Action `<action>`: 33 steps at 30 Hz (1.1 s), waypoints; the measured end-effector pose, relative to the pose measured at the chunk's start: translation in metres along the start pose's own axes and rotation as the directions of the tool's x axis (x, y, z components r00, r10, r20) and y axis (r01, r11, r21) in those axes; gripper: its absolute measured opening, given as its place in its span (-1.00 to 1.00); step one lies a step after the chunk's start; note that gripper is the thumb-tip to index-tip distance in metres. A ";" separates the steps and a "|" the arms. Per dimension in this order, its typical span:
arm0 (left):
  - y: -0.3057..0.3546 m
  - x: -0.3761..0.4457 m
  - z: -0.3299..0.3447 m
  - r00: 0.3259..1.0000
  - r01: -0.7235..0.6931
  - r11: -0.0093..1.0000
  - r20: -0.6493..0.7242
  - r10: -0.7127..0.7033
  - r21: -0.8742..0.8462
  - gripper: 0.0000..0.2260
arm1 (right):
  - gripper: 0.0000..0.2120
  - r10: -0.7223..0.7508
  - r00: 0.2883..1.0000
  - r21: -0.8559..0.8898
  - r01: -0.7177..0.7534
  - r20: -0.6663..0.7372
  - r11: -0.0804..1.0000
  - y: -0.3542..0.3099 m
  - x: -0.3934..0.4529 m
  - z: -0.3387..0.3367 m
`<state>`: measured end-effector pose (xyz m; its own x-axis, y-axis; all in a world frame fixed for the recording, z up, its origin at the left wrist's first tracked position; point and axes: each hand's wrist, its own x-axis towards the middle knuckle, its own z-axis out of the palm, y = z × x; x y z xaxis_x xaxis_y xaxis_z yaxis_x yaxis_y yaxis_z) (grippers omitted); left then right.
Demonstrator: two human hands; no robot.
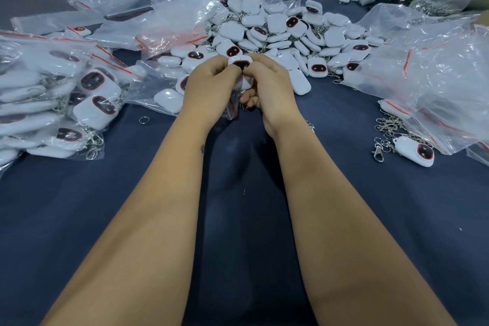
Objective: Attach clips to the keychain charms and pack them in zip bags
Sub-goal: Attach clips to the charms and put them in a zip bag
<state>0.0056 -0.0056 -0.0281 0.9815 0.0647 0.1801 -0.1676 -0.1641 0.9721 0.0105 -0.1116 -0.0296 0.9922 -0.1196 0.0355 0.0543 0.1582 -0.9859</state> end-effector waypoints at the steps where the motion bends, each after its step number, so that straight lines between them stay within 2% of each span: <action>1: 0.000 0.000 0.000 1.000 -0.003 1.000 -0.001 0.003 -0.001 -0.84 | -0.76 -0.008 1.000 -0.004 0.008 0.004 1.000 0.000 0.000 0.000; 8: -0.001 0.001 0.001 1.000 0.022 0.999 -0.011 -0.022 0.023 -0.84 | -0.82 -0.009 1.000 -0.044 0.009 0.007 0.999 0.000 -0.001 0.001; 11: -0.001 0.002 0.001 0.996 0.088 0.995 -0.020 -0.089 -0.053 -0.87 | -0.83 0.021 0.999 -0.024 -0.022 -0.034 0.999 -0.001 0.000 0.002; 14: -0.003 0.006 0.001 0.994 0.080 0.996 -0.078 -0.082 -0.032 -0.84 | -0.84 0.084 0.995 0.200 -0.070 -0.059 0.977 -0.005 0.000 -0.001; 17: -0.007 0.006 0.002 0.996 -0.008 0.995 -0.092 0.017 0.098 -0.81 | -0.87 0.047 0.999 0.502 -0.043 0.003 0.864 -0.009 -0.002 -0.004; 19: -0.009 0.007 0.002 0.994 -0.028 0.991 -0.105 0.041 0.129 -0.77 | -0.87 -0.006 0.999 0.548 -0.020 0.045 0.837 -0.010 -0.003 -0.004; 21: -0.009 0.007 0.002 0.991 -0.022 0.995 -0.126 0.035 0.100 -0.72 | -0.85 -0.014 0.998 0.473 -0.013 0.054 0.881 -0.008 -0.003 -0.004; 25: -0.007 0.005 0.000 0.977 -0.042 0.999 -0.208 0.045 0.019 -0.70 | -0.91 -0.030 0.999 0.108 0.033 -0.027 0.994 -0.003 -0.002 0.000; 27: -0.005 0.005 0.000 0.964 -0.066 0.998 -0.258 0.064 0.001 -0.71 | -0.90 -0.073 0.994 -0.025 0.071 -0.076 0.997 -0.001 -0.002 0.001; 30: -0.001 0.003 0.000 0.943 -0.114 0.994 -0.315 0.109 0.005 -0.74 | -0.84 -0.111 0.986 -0.118 0.097 -0.121 0.988 0.001 -0.002 0.001; 33: 0.002 0.001 0.001 0.933 -0.153 0.988 -0.324 0.154 0.031 -0.76 | -0.80 -0.143 0.986 -0.202 0.123 -0.088 0.972 0.002 -0.004 0.002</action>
<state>0.0067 -0.0064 -0.0263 0.8604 0.3539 0.3667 -0.3124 -0.2022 0.9282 0.0064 -0.1085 -0.0315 0.9604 -0.2266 0.1621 0.1526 -0.0587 -0.9865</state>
